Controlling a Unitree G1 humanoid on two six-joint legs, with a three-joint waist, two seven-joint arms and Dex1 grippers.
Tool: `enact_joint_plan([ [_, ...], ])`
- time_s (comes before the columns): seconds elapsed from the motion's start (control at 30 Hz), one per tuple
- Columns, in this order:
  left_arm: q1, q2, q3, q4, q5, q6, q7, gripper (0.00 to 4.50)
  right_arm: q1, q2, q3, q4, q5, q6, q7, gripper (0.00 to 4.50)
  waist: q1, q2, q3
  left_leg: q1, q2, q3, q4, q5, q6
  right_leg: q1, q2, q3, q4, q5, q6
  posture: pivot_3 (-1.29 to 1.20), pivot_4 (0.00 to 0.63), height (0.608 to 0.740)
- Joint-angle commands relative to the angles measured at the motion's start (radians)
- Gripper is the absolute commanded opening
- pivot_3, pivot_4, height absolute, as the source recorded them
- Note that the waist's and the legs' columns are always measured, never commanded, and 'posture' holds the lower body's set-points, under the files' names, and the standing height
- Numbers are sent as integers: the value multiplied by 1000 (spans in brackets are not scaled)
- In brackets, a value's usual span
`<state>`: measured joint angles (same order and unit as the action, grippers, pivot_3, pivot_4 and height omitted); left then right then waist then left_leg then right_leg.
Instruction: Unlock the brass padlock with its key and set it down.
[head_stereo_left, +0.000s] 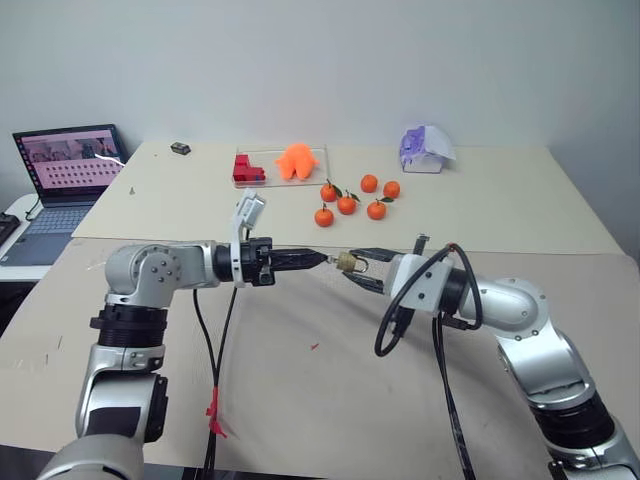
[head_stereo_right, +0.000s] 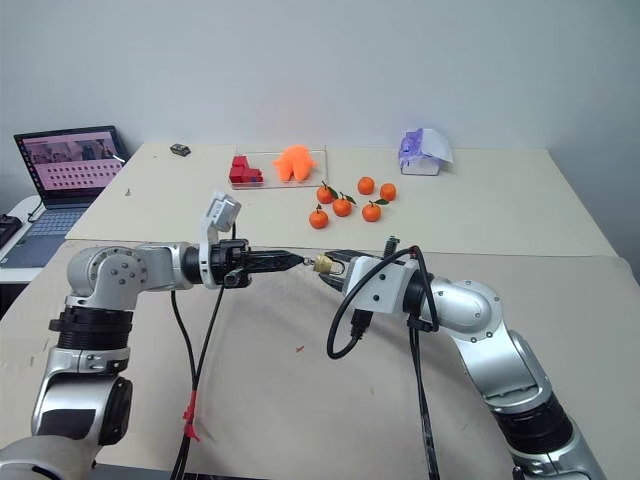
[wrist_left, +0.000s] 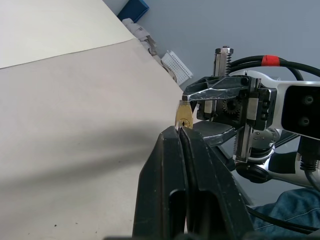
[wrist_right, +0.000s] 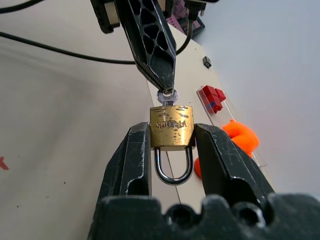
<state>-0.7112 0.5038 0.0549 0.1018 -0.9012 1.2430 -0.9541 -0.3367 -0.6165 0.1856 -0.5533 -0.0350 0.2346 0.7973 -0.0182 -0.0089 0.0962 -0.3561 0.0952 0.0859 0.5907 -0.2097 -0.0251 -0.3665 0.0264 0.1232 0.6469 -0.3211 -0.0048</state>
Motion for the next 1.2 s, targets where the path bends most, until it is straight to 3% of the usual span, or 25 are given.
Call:
enact_joint_plan([
  [0.03, -29, -3, 3, -8, 3, -16, -6, 33, -21, -1, -22, -62, 19, 9, -8, 912, 0, 0, 0, 0, 0, 0, 0, 0, 0, 0, 0, 0, 0, 0, 0, 0, 150, 689],
  [0.33, -32, -2, -6, -13, 4, -14, -10, 33, -19, -5, -25, -62, 20, 14, -9, 912, 0, -1, 0, 0, 0, 0, 0, 0, 0, 0, 0, 0, 0, 0, 0, 0, 150, 689],
  [0.5, -33, -14, -6, -5, 19, -25, 13, 1417, -17, -12, -29, -58, 23, 12, -8, 912, 1, -1, 0, 0, 0, 0, 0, 0, 0, 0, 0, 0, 0, 0, 0, 0, 150, 689],
  [0.83, -47, -31, 6, 10, 5, -14, 11, 1417, -17, -19, -28, -59, 24, 17, -13, 912, 0, -1, 1, -1, 0, 0, 0, 0, 0, 0, 0, 0, -1, 0, 0, 0, 150, 689],
  [0.9, -48, -32, 8, 12, 2, -11, 11, 1023, -17, -19, -28, -61, 24, 19, -14, 912, 1, -1, 1, -1, 0, 0, 0, 0, 0, 0, 0, 0, -1, 0, 0, 0, 150, 689],
  [1.0, -48, -30, 5, 11, 0, -8, 5, 66, -17, -20, -29, -62, 24, 22, -16, 912, 1, -1, 1, -1, 0, 0, 0, 0, 0, 0, 0, 0, -1, 0, 0, 0, 150, 689],
  [1.2, -27, -23, -23, -44, 21, -70, -28, 66, -18, -22, -32, -66, 26, 27, -17, 912, 0, -1, 1, -1, 0, 0, 0, 0, 0, -1, 0, 0, -1, 0, 0, 0, 150, 689],
])
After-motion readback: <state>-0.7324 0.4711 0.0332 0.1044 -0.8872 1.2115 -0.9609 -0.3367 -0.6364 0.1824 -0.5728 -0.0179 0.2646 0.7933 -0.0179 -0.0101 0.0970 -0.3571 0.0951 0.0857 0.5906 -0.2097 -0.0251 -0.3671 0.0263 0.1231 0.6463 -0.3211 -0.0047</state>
